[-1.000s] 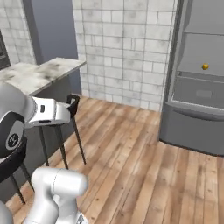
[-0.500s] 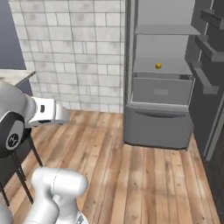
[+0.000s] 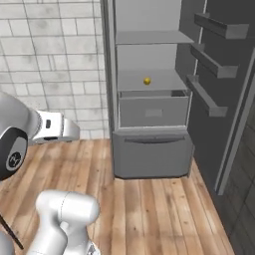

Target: Gather the lemon and lime from the fridge and place them on a tray on the dining counter. Then gather the steak and chicken drumstick from the fridge and place them on the other tray.

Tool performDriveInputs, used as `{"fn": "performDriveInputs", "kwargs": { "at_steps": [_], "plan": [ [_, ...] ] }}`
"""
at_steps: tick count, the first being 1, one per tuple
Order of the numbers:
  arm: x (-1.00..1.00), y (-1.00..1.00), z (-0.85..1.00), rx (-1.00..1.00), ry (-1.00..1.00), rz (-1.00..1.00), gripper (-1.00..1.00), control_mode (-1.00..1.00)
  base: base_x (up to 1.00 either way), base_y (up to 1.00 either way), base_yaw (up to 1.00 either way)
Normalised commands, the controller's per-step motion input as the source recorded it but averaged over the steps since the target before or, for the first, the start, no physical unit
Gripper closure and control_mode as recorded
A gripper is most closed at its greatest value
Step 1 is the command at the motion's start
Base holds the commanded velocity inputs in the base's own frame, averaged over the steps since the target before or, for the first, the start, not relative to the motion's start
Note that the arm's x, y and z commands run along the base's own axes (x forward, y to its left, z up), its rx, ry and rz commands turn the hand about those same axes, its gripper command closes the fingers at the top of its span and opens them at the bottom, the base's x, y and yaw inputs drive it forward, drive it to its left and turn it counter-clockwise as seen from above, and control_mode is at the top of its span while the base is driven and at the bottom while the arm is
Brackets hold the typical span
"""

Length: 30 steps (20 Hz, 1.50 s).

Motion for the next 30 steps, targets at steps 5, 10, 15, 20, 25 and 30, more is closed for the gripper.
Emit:
{"fn": "performDriveInputs", "kwargs": {
  "at_steps": [5,10,15,20,25,30],
  "plan": [
    [0.00,0.00,0.00,0.00,0.00,0.00,-1.00,1.00,0.80,0.00,-0.28],
    [0.00,0.00,0.00,0.00,0.00,0.00,-1.00,1.00,0.69,-0.27,-0.18],
    [0.00,0.00,0.00,0.00,0.00,0.00,-1.00,1.00,0.69,-0.50,-0.02],
    [0.00,0.00,0.00,0.00,0.00,0.00,-1.00,1.00,0.75,-0.22,0.02],
    [0.00,0.00,0.00,0.00,0.00,0.00,-1.00,1.00,0.59,0.00,0.09],
    [0.00,0.00,0.00,0.00,0.00,0.00,-1.00,1.00,0.55,-0.04,0.17]
  ]
}}
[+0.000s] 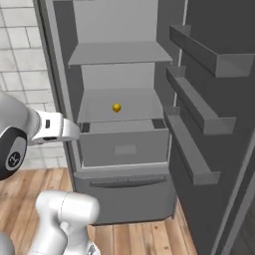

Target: Gather the lemon and lime from the fridge and place them on a tray on the dining counter. Then gather the steak and chicken drumstick from the fridge and place them on the other tray.

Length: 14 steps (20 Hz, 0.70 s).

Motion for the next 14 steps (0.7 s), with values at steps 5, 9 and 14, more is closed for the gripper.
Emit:
{"fn": "performDriveInputs", "kwargs": {
  "at_steps": [5,9,14],
  "plan": [
    [0.00,0.00,0.00,0.00,0.00,0.00,-1.00,1.00,0.55,-0.19,0.23],
    [0.00,0.00,0.00,0.00,0.00,0.00,-1.00,1.00,0.53,-0.23,0.20],
    [0.00,0.00,0.00,0.00,0.00,0.00,-1.00,1.00,0.56,-0.34,0.15]
  ]
}}
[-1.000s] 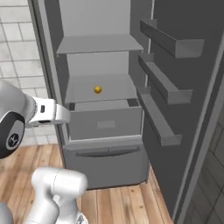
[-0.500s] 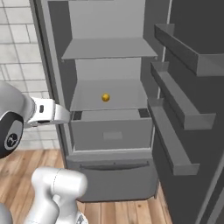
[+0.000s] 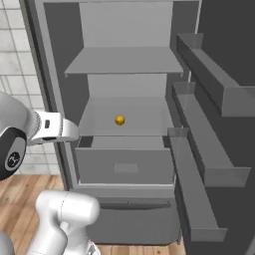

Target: Gather the lemon and lime from the fridge and place them on a tray on the dining counter. Then gather the steak and chicken drumstick from the fridge and place them on the other tray.

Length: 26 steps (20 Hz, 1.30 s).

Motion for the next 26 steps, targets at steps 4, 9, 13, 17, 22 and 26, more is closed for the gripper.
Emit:
{"fn": "performDriveInputs", "kwargs": {
  "at_steps": [4,9,13,17,22,26],
  "plan": [
    [0.00,0.00,0.00,0.00,0.00,0.00,-1.00,1.00,0.58,-0.34,0.15],
    [0.00,0.00,0.00,0.00,0.00,0.00,-1.00,1.00,0.55,-0.35,0.16],
    [0.00,0.00,0.00,0.00,0.00,0.00,-1.00,1.00,0.43,-0.40,0.16],
    [0.41,-0.21,-0.07,0.05,-0.02,0.11,-1.00,-1.00,0.07,-0.12,0.04],
    [0.77,-0.01,-0.24,0.03,-0.01,0.12,-1.00,-1.00,0.00,0.00,0.00],
    [0.47,0.35,-0.52,0.00,0.00,0.01,-1.00,-1.00,0.00,0.00,0.00]
  ]
}}
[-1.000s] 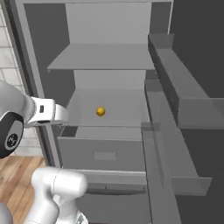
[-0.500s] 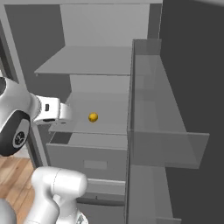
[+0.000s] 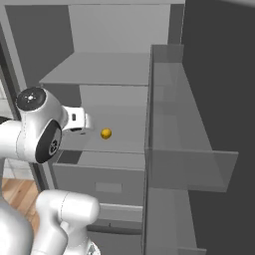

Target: Gather the lemon and lime from the fridge and place them on a tray on the dining counter. Then gather the steak and chicken drumstick from the fridge and place them on the other tray.

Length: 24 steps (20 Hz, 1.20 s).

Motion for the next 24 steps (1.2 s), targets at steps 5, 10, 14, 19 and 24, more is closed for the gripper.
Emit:
{"fn": "performDriveInputs", "kwargs": {
  "at_steps": [5,10,14,19,24],
  "plan": [
    [0.36,0.43,-0.64,0.00,0.00,-0.06,-1.00,-1.00,0.00,0.00,0.00],
    [0.51,0.15,-0.35,0.00,0.01,-0.06,-1.00,-1.00,0.00,0.00,0.00],
    [0.48,-0.09,-0.06,0.03,0.07,0.00,-1.00,-1.00,0.00,0.00,0.00],
    [0.46,-0.05,-0.08,0.02,0.11,0.00,-1.00,-1.00,0.00,0.00,0.00],
    [0.48,0.00,-0.14,0.01,0.14,-0.05,-1.00,-1.00,0.00,0.00,0.00]
  ]
}}
